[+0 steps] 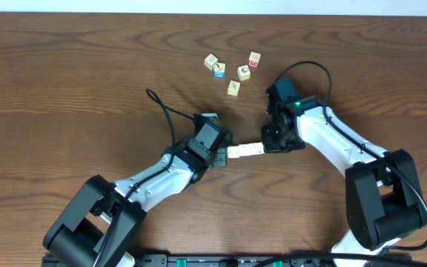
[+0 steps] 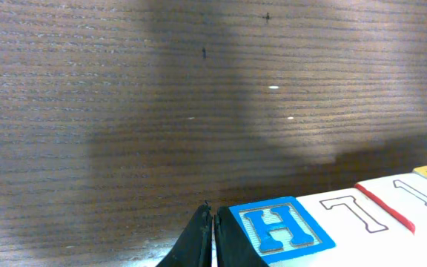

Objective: Lift 5 blocks
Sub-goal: 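Lower the clamped row back down onto the table with both grippers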

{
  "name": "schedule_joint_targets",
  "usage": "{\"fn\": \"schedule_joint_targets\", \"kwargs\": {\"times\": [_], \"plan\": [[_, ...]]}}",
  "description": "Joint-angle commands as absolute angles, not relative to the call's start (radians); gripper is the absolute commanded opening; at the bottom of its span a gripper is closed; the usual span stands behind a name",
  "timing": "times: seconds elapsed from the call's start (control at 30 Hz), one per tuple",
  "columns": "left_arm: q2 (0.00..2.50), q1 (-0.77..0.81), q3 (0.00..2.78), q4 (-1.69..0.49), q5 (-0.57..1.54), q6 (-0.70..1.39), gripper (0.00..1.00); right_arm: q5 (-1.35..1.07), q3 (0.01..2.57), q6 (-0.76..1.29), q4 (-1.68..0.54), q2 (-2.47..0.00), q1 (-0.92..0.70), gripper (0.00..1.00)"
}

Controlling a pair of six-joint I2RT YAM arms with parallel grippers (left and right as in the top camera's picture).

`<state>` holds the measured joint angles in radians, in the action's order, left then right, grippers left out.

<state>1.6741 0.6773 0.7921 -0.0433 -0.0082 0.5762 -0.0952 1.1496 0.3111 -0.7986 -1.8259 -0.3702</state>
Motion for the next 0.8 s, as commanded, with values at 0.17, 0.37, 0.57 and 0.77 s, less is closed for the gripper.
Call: {"fn": "schedule_joint_targets", "kwargs": {"times": [0.17,0.37,0.57,0.77], "plan": [[1.647,0.765,0.884,0.054,0.242,0.58,0.07,-0.487,1.116,0.322,-0.717,-1.837,-0.486,0.01],[1.665,0.765,0.874,0.054,0.227,0.58,0.07,-0.475,1.111,0.322,-0.711,-1.837,-0.486,0.01],[1.721,0.765,0.874,0.07,0.228,0.583,0.07,-0.459,1.11,0.322,-0.709,-1.838,-0.486,0.01],[1.728,0.765,0.874,0.072,0.214,0.576,0.07,-0.44,1.095,0.327,-0.692,-1.84,-0.486,0.01]]}}
